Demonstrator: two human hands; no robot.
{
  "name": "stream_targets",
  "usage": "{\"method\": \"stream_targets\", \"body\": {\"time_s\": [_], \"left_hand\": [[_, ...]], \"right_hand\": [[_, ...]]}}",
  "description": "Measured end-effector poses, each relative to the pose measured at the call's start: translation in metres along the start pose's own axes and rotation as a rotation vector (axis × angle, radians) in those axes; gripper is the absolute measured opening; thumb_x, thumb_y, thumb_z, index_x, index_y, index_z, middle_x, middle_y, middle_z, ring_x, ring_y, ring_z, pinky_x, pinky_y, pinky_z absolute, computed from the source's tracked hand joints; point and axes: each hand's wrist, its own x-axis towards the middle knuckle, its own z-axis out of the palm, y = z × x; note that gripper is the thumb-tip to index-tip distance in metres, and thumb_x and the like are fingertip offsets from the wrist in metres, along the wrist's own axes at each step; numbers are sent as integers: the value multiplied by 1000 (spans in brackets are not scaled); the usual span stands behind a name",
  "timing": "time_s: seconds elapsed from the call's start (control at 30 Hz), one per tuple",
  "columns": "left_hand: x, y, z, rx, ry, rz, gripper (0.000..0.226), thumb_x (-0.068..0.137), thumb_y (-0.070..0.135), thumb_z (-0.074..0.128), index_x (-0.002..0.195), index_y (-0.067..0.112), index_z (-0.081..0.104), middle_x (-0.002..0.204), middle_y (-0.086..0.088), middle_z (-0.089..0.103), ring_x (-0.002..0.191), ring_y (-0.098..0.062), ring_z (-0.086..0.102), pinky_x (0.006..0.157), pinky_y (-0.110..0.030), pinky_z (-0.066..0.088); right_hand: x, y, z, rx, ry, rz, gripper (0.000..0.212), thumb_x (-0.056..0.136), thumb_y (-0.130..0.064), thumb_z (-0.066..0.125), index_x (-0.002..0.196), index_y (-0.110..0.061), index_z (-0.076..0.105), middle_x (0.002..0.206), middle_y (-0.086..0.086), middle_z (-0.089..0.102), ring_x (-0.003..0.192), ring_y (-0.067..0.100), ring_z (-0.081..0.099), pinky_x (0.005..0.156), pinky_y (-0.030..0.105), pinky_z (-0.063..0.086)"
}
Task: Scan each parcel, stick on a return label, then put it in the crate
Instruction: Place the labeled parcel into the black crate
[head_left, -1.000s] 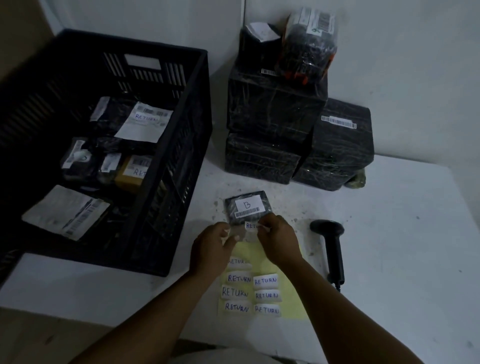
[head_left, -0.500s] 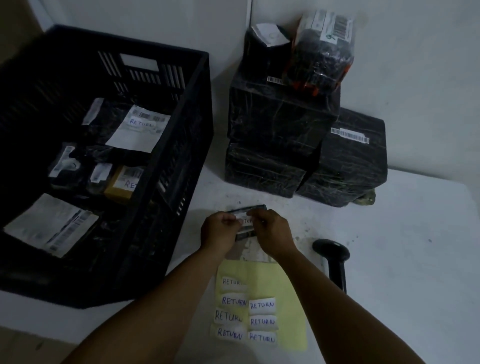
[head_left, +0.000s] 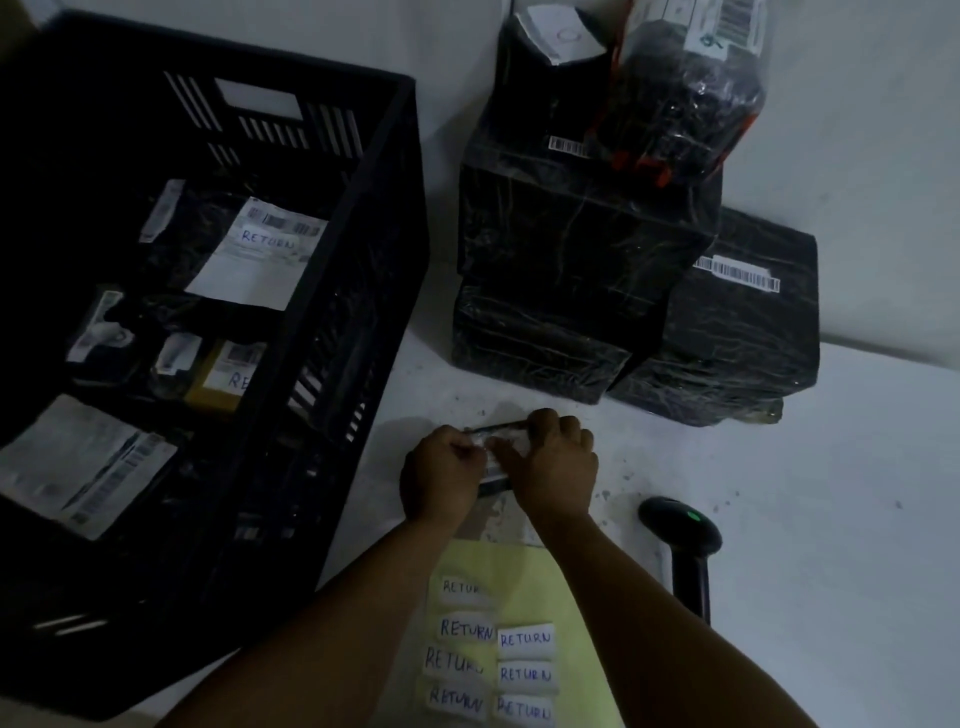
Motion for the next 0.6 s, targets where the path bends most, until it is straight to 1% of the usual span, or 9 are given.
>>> {"method": "stream_targets", "body": {"time_s": [0.03, 0.1, 0.2, 0.27, 0.3, 0.37, 0.43, 0.47, 0.6], "left_hand": [[0, -1, -1, 7, 0, 12, 13, 86, 26, 73, 82, 29, 61, 85, 1, 71, 77, -19, 65, 69, -35, 58], [0, -4, -1, 33, 1, 44, 12, 86, 27, 73, 86, 27, 61, 86, 3, 70, 78, -18, 64, 69, -33, 57], [0, -6, -3, 52, 5, 75, 14, 87, 29, 73, 87, 26, 59, 79, 8, 65, 77, -16, 64, 64, -27, 52], [-1, -4, -3, 53, 12, 54, 17, 86, 34, 73, 84, 27, 57, 76, 11, 63, 75, -15, 64, 61, -26, 51], [0, -2, -3, 59, 18, 42, 21, 85, 40, 73, 81, 27, 56, 75, 11, 63, 72, -14, 64, 60, -27, 52], [2, 3, -1, 94, 30, 24, 31, 83, 47, 73, 77, 24, 53, 73, 7, 63, 67, -15, 61, 57, -28, 49], [3, 7, 0, 128, 36, 10, 34, 85, 46, 73, 76, 21, 51, 72, 2, 62, 67, -19, 60, 55, -28, 44], [4, 8, 1, 134, 37, 7, 33, 86, 44, 71, 76, 20, 51, 73, 0, 62, 68, -22, 60, 54, -28, 42], [4, 9, -2, 139, 26, 14, 28, 93, 35, 64, 78, 16, 51, 77, -2, 62, 78, -27, 64, 51, -28, 38]], "right_hand": [[0, 2, 2, 4, 8, 30, 53, 82, -64, 64, 113, -21, 59, 106, 7, 58, 97, 30, 54, 74, 37, 47], [2, 2, 5, 53, 15, 97, 47, 87, -60, 61, 113, -21, 57, 107, 7, 60, 97, 29, 55, 74, 37, 46], [9, 0, 6, 145, -14, 196, 35, 93, -50, 57, 113, -21, 58, 105, 5, 62, 95, 26, 57, 73, 34, 44], [10, 0, 4, 169, -5, 180, 28, 96, -44, 54, 110, -21, 60, 101, 5, 63, 92, 27, 60, 73, 35, 47], [8, 2, 3, 159, 5, 154, 28, 97, -44, 52, 109, -21, 61, 99, 5, 63, 91, 28, 60, 74, 37, 49], [4, 7, -1, 82, 12, 94, 36, 95, -54, 51, 109, -23, 63, 98, 4, 63, 91, 29, 60, 74, 37, 50], [1, 11, -3, -11, -8, 76, 49, 90, -67, 49, 110, -25, 63, 99, 3, 63, 92, 27, 59, 75, 36, 50], [1, 13, -4, -38, -25, 84, 51, 89, -69, 48, 110, -25, 63, 100, 2, 63, 93, 26, 58, 76, 37, 50], [5, 14, -5, -40, -42, 106, 44, 98, -59, 41, 110, -25, 66, 98, 2, 65, 89, 24, 57, 76, 37, 49]]}}
